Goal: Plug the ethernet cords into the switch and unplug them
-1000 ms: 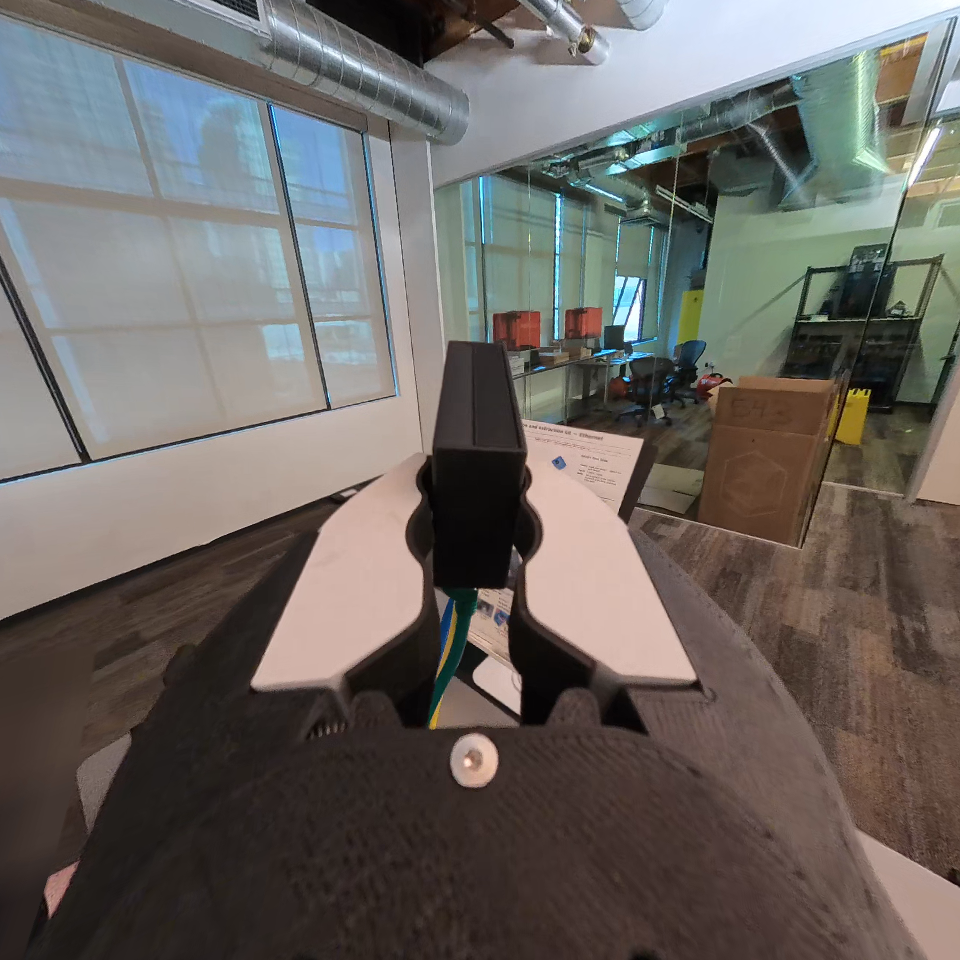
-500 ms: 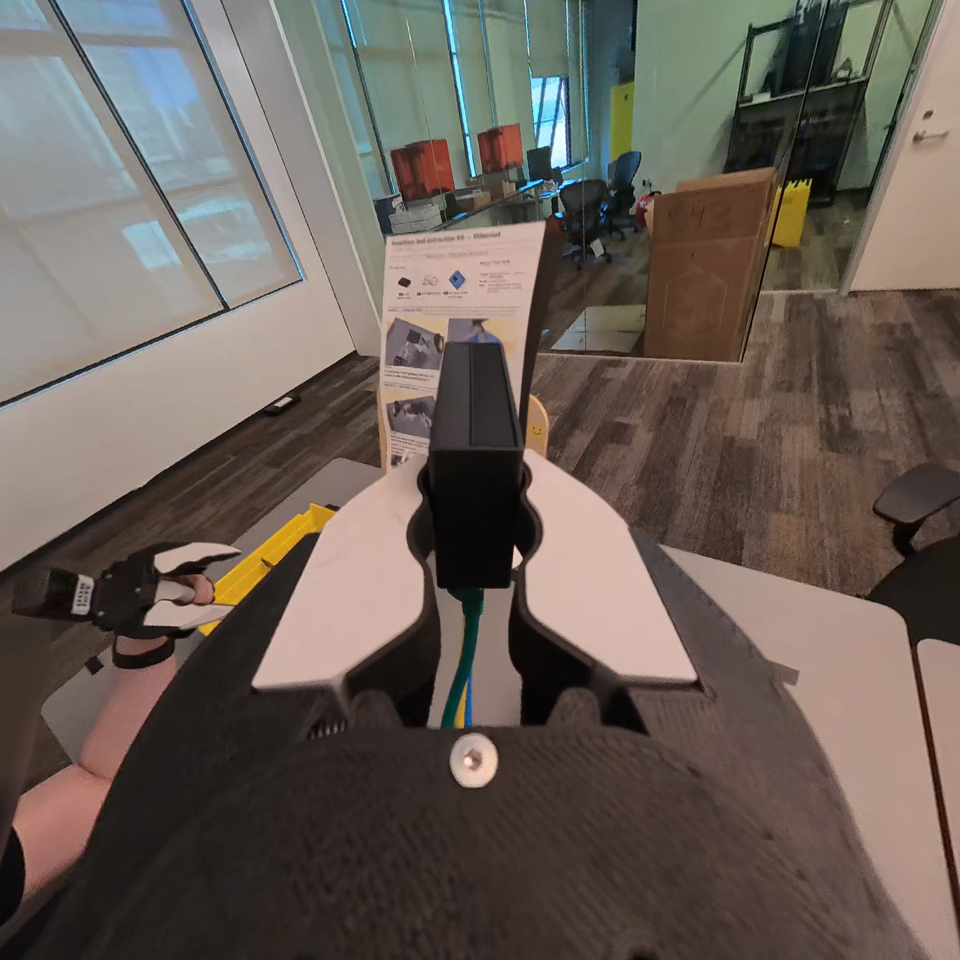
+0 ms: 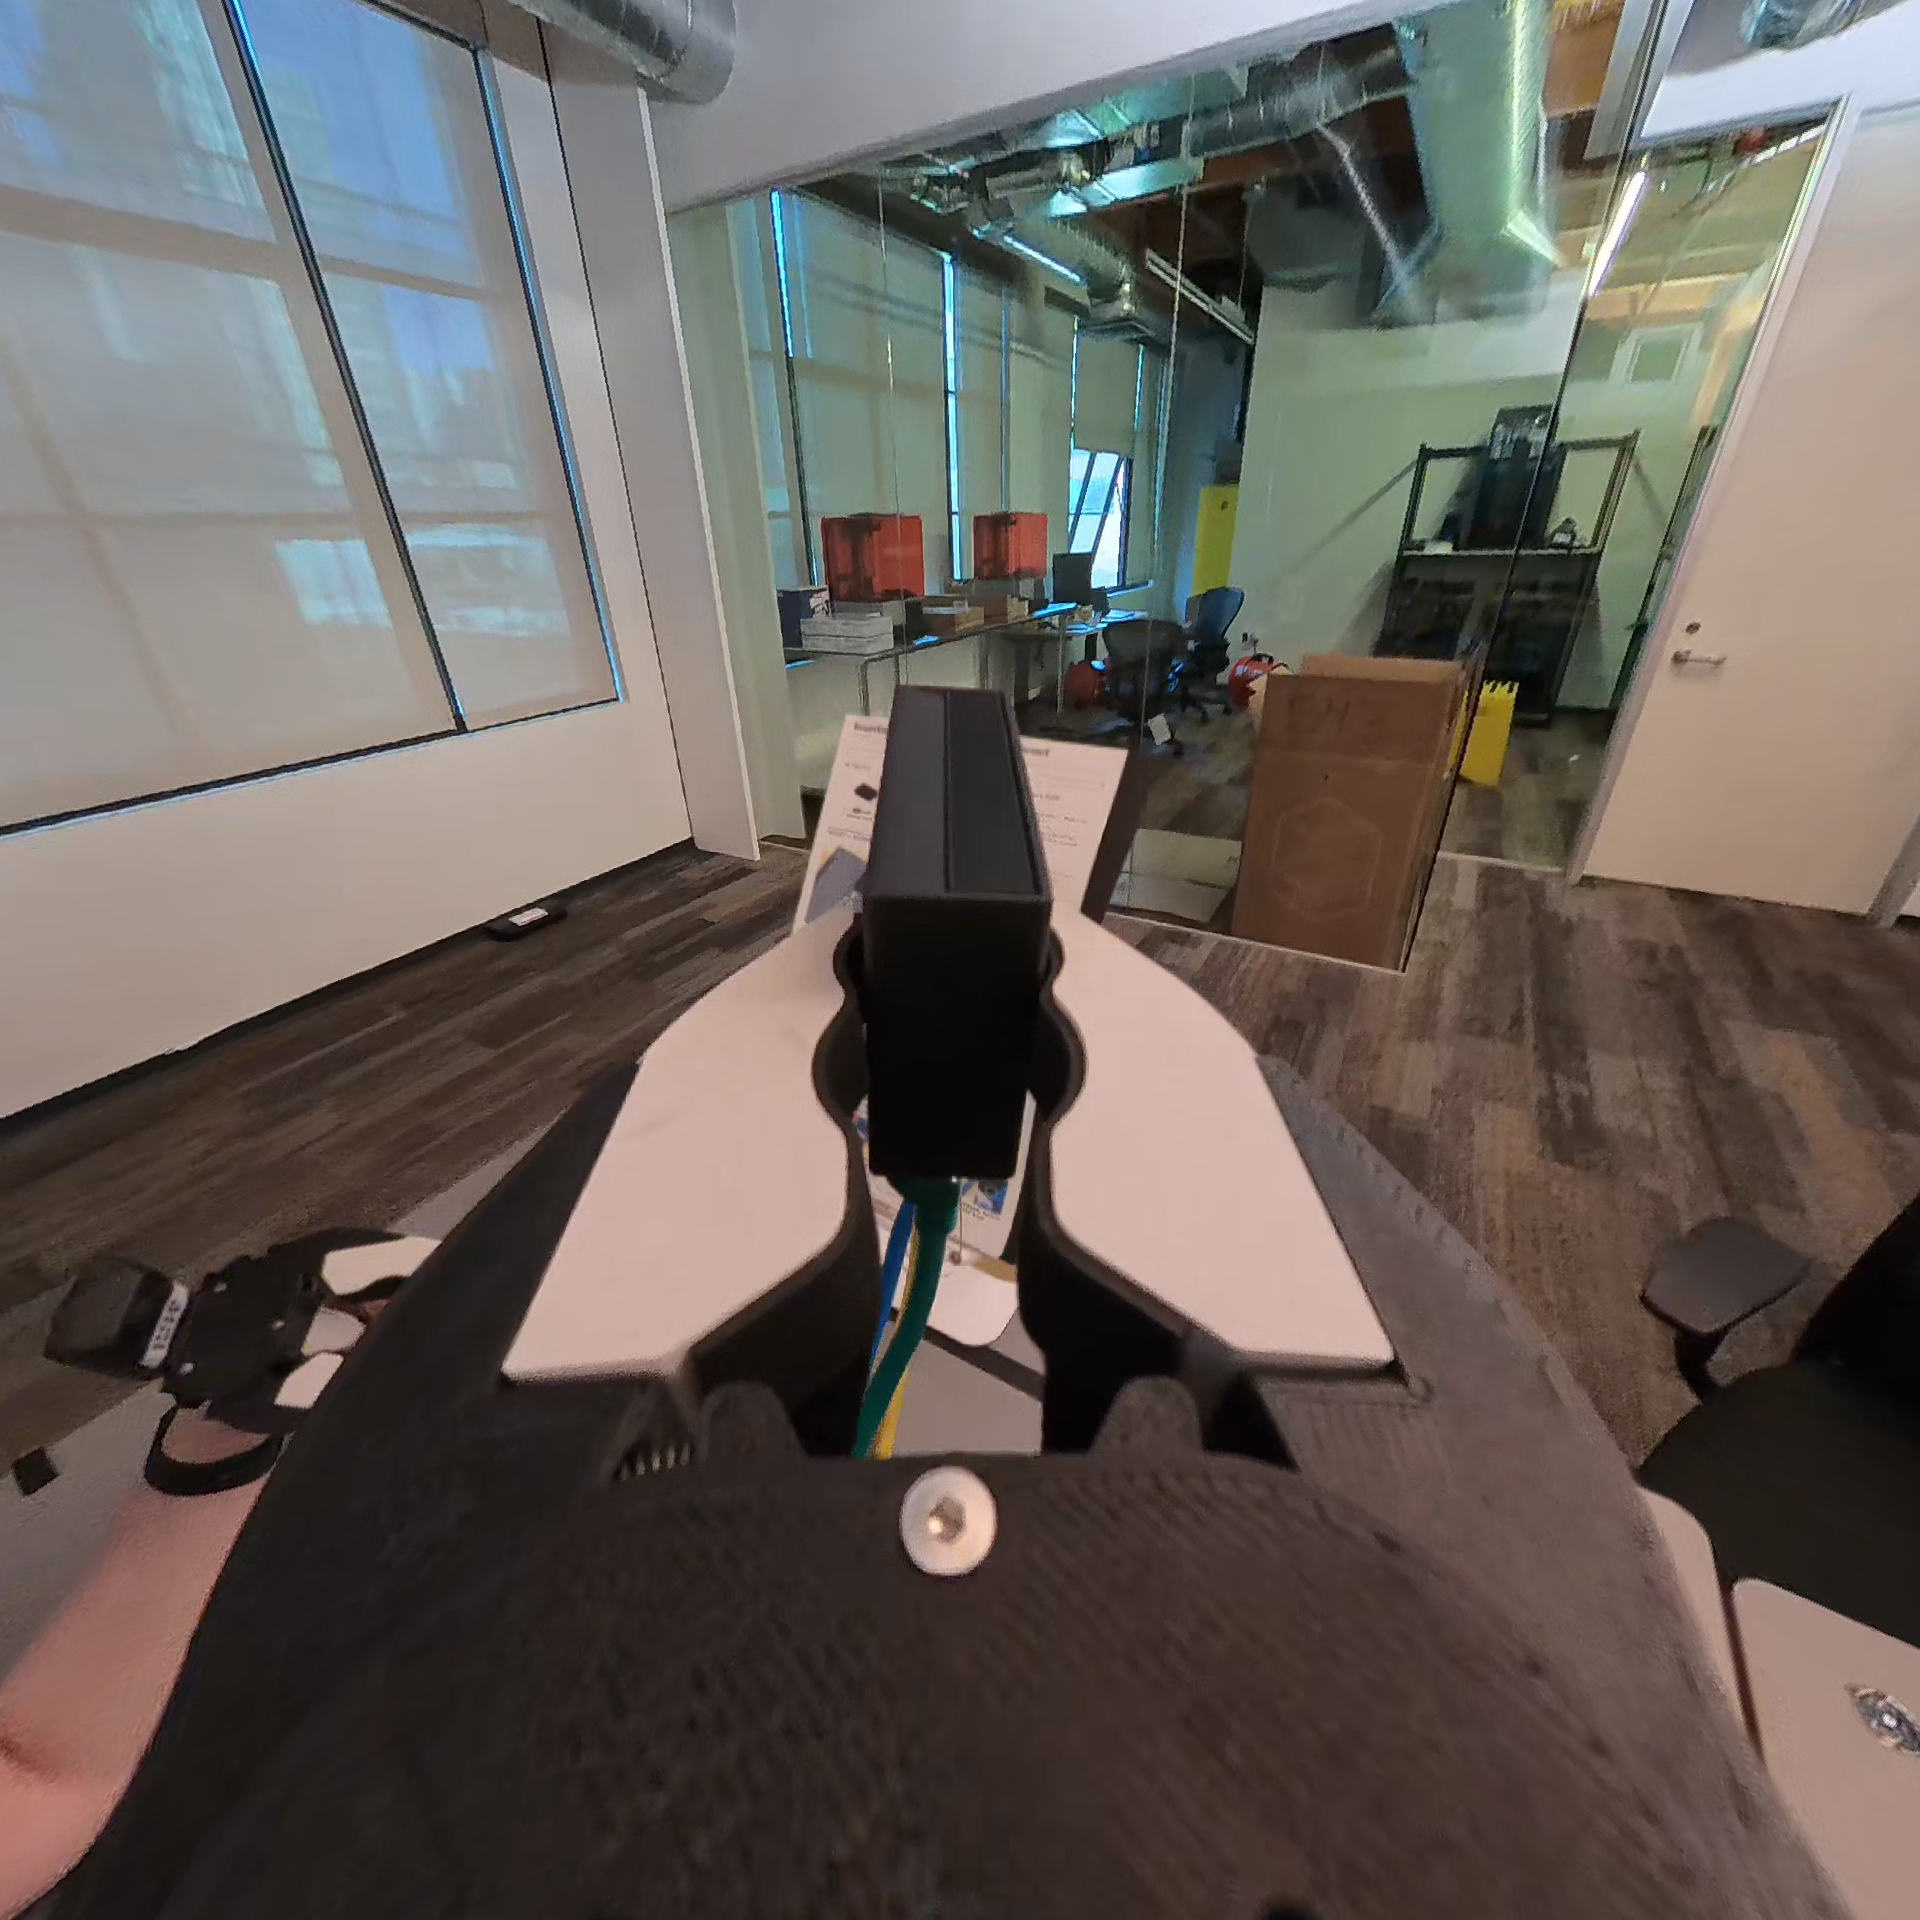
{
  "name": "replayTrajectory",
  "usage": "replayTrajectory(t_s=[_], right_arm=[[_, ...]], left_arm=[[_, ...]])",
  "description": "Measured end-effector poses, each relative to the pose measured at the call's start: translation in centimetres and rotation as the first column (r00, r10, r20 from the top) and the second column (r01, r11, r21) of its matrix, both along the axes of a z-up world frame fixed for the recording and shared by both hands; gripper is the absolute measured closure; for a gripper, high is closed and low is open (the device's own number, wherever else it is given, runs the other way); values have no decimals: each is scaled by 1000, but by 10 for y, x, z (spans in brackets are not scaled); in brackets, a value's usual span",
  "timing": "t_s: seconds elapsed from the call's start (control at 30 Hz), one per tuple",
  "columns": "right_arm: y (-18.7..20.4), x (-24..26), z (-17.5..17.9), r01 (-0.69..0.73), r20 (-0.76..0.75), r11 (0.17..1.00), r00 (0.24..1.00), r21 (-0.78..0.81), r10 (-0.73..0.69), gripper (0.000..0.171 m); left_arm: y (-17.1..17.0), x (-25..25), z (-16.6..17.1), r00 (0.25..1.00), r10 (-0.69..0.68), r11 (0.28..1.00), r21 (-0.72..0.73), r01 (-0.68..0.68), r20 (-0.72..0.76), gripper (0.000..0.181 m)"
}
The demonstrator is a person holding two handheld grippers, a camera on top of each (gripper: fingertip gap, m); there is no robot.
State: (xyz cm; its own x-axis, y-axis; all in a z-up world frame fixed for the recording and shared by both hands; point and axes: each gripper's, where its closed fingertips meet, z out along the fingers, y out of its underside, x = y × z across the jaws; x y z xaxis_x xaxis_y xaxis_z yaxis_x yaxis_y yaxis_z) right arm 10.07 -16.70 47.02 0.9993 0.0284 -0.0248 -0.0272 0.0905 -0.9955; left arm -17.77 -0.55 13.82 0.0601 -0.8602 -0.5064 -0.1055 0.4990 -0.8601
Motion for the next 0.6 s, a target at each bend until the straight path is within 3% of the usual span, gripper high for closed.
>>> replayTrajectory(t_s=[0.23, 0.6], right_arm=[[5, -16, 10, 4, 32, 1000, 999, -6, -4, 143], [20, 5, -47, -9, -46, 997, 999, -78, 6, 143]], left_arm=[[-2, 1, -3, 1000, -4, 1000, 4, 4, -14, 126], [0, 0, -3, 1000, -5, 1000, 2, 6, -14, 125]])
